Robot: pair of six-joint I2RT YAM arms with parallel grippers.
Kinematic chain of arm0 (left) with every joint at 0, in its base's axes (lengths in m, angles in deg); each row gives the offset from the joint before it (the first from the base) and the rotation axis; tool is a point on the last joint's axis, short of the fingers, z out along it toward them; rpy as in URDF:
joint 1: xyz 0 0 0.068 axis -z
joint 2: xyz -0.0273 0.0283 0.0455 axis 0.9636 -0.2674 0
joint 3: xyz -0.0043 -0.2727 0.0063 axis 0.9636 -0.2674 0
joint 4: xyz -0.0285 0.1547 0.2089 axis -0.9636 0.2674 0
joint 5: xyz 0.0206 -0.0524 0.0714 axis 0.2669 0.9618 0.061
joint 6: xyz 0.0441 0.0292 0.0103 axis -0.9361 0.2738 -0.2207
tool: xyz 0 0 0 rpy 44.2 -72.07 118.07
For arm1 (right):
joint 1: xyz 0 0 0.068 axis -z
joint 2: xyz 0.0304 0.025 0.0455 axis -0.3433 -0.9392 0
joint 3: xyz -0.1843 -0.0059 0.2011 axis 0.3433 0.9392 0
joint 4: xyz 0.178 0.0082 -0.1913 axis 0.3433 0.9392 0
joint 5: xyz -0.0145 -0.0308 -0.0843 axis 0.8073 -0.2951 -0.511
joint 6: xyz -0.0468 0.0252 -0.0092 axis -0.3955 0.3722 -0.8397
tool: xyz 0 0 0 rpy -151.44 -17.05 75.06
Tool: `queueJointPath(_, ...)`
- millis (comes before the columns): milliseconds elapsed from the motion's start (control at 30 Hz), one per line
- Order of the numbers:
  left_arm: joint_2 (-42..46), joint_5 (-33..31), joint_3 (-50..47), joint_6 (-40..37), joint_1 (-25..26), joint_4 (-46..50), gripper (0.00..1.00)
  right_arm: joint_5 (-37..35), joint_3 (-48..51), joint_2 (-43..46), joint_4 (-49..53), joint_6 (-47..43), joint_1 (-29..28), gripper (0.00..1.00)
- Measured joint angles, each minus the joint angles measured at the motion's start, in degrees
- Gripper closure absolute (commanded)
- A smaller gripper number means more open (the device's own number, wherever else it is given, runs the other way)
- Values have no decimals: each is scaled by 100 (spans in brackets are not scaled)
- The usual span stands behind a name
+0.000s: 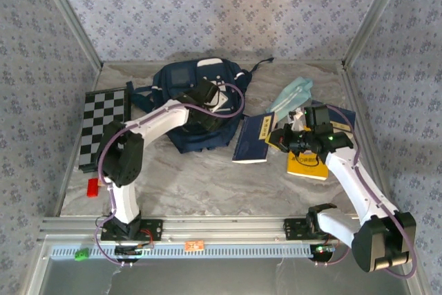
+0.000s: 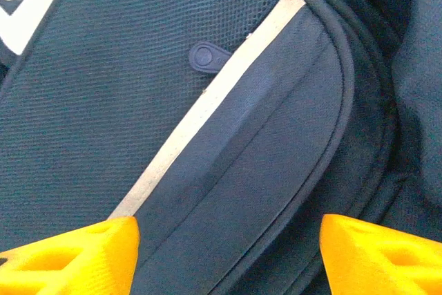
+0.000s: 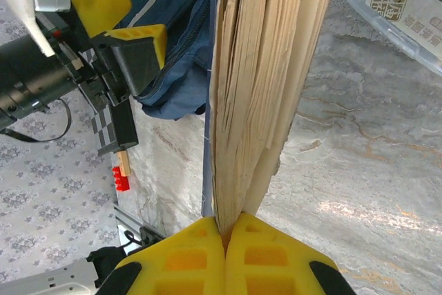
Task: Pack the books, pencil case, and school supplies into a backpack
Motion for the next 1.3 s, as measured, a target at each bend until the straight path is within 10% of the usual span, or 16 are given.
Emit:
queueJointPath(367,-557,577,402,-420,-151,348,35,57,13,-205,-118,-2,26,100)
queueJointPath(800,-817,922,723,-586,-267,409,97,61,13,-210,-107,-37,76,100)
queueJointPath(1300,575,422,839,-603,-105,577,100,138,-402,-74,826,-577,133,100)
